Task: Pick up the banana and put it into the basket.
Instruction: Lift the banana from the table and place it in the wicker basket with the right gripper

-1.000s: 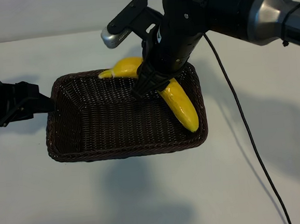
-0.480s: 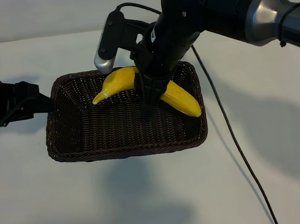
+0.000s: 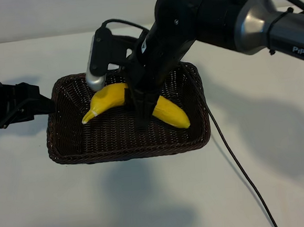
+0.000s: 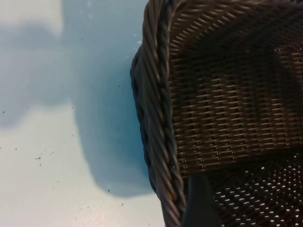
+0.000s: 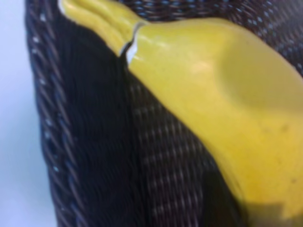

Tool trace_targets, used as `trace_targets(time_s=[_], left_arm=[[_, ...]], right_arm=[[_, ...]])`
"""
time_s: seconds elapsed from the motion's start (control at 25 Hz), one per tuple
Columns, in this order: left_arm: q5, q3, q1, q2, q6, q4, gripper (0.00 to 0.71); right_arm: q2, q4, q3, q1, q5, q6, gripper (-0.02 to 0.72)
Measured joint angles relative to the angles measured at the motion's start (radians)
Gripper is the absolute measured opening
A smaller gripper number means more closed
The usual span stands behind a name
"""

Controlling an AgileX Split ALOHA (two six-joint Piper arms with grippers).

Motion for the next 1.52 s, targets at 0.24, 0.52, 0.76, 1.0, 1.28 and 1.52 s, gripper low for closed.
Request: trace_targets(time_s=[0.24,0.52,0.76,1.0,1.28,1.52], left_arm=[[0.000,0.000,0.000,0.000,0.005,0.000,0.547],[0.002,0.000,0.000,0.000,0.005,0.000,0.547],[0.002,0.000,0.000,0.000,0.005,0.000,0.547],[0.002,0.000,0.000,0.000,0.005,-0.001,0.547],[0.002,0.000,0.000,0.000,0.005,-0.001,0.547],[0.002,0.000,0.000,0.000,0.001,-0.001,0.547]], right_arm=[[0.020,0.007,0.000,0.013,-0.021,-0.013,0.426],[0.064,0.030,0.000,0.013,-0.051,-0.013,0.426],[0.085,0.030,0.000,0.013,-0.066,-0.013,0.426],[0.094,0.033,0.000,0.013,-0.071,-0.013,0.426],[0.144,0.065,0.000,0.013,-0.079,-0.013,0.426],[0.163,0.074,0.000,0.013,-0.093,-0.013,0.426]])
